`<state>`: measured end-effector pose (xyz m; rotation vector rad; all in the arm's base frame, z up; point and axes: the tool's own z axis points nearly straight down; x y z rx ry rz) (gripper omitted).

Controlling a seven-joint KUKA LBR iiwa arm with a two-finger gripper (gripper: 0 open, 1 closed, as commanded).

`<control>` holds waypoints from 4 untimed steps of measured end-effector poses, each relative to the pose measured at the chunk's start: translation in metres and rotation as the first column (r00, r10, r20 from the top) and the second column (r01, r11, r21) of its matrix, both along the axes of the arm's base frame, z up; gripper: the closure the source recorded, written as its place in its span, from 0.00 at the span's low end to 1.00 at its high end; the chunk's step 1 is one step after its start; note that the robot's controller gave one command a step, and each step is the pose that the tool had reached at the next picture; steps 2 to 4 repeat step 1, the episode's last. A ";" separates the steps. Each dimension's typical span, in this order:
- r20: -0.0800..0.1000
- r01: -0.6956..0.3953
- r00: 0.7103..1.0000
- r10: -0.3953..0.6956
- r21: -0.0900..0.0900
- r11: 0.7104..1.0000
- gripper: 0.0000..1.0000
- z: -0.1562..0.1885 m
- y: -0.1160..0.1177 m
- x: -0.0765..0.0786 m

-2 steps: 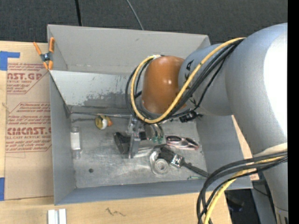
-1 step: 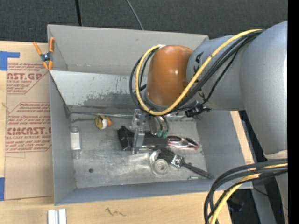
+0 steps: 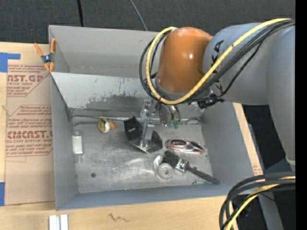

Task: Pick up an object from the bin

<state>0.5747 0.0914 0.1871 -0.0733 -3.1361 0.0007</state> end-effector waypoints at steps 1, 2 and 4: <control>0.002 0.061 0.998 -0.061 0.001 0.998 1.00 0.030 -0.002 0.001; 0.002 0.061 0.998 -0.061 0.001 0.998 1.00 0.030 -0.002 0.001; 0.002 0.061 0.998 -0.061 0.001 0.998 1.00 0.030 -0.002 0.001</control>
Offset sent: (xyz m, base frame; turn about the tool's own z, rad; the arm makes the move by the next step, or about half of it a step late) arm 0.0079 0.0017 0.0491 0.0509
